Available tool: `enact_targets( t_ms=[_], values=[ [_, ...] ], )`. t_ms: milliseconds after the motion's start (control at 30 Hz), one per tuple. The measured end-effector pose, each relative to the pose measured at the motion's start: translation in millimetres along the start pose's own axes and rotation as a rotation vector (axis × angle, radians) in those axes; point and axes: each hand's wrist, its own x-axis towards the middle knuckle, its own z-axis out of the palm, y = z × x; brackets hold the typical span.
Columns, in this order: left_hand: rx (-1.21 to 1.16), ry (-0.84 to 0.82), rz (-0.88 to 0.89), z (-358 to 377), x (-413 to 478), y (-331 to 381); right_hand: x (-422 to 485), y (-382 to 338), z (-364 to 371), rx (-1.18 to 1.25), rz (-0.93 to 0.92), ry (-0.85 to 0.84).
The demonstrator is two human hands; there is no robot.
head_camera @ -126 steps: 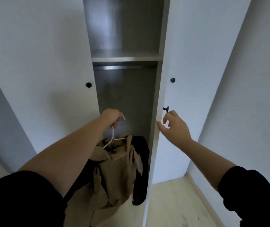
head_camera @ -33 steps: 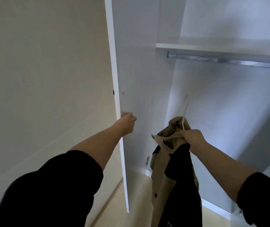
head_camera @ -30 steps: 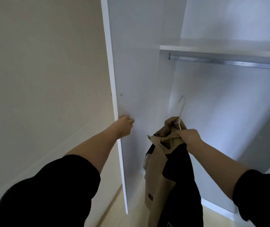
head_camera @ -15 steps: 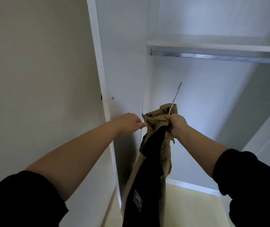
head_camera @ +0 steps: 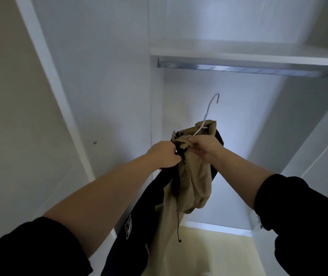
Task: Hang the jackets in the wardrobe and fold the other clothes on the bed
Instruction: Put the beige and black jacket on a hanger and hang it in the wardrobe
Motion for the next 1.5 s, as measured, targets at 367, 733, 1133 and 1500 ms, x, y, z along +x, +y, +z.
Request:
enact_targets(
  t_ms=[367,733,1133,1500],
  values=[
    [-0.095,0.215,-0.003,7.3,127.0,6.0,127.2,-49.8,-24.4,-0.157,0.022,-0.125],
    [-0.096,0.446,-0.152,-30.2,219.1,-5.7,214.5,-111.7,11.7,-0.329,-0.101,-0.250],
    [-0.123,0.557,-0.184,-77.2,317.5,-36.7,284.5,-159.7,35.7,-0.137,-0.223,-0.318],
    [-0.167,0.430,-0.320,-69.0,364.7,-66.4,325.6,-150.5,23.9,-0.203,-0.089,-0.229]
  ],
)
